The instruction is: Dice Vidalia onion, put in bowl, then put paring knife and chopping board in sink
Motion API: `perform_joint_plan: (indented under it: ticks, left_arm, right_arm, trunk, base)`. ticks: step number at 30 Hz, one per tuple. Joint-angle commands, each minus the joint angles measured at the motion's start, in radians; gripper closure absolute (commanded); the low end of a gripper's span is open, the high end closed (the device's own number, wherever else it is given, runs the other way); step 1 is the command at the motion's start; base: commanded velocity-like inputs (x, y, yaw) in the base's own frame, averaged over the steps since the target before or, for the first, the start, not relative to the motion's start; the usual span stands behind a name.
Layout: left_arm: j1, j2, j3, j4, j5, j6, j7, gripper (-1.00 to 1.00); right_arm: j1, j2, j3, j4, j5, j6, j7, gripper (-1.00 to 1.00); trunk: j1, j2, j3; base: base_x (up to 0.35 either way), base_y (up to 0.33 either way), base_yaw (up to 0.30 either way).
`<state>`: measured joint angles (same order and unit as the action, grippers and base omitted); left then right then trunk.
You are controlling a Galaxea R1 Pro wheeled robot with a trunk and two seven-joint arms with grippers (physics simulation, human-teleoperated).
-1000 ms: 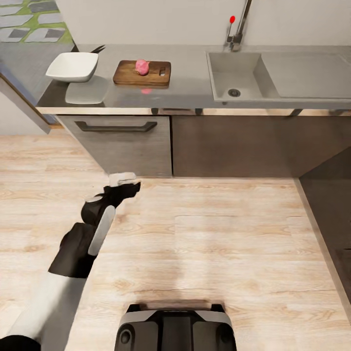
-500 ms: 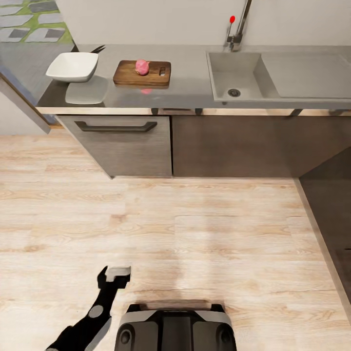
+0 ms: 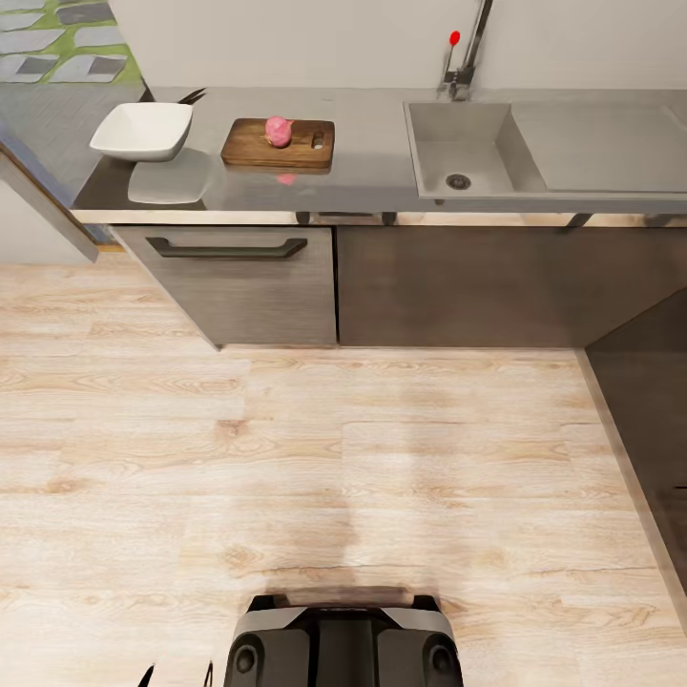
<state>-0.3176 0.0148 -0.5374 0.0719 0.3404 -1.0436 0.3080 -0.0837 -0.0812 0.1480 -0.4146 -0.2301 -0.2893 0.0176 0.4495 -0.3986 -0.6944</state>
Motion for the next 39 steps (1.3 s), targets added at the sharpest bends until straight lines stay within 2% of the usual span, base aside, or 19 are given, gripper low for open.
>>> perform_joint_plan:
  ticks: [1,3,12,39]
  left_arm:
    - [0.001,-0.001,-0.009,0.003,0.004,-0.004,0.004,-1.00]
    - [0.005,-0.002,-0.008,0.005,0.005,-0.004,0.005,-1.00]
    - [0.008,-0.002,-0.007,0.005,0.006,-0.004,0.005,-1.00]
    - [0.009,-0.010,-0.006,0.005,0.006,-0.004,0.005,-1.00]
  right_arm:
    - [0.000,-0.001,0.006,0.001,-0.011,-0.012,0.002,-1.00]
    - [0.000,-0.001,0.007,0.007,-0.011,-0.037,0.004,-1.00]
    - [-0.001,0.000,0.005,0.008,-0.012,-0.043,-0.003,-1.00]
    - [0.000,0.000,0.004,0.020,-0.012,-0.044,-0.005,-1.00]
  trunk:
    - [0.001,-0.001,-0.001]
    - [0.001,-0.001,-0.001]
    - [0.001,-0.001,0.001]
    - [0.001,-0.001,0.042]
  base:
    - [0.000,0.000,0.000]
    - [0.000,0.000,0.000]
    - [0.000,0.000,0.000]
    - [0.000,0.000,0.000]
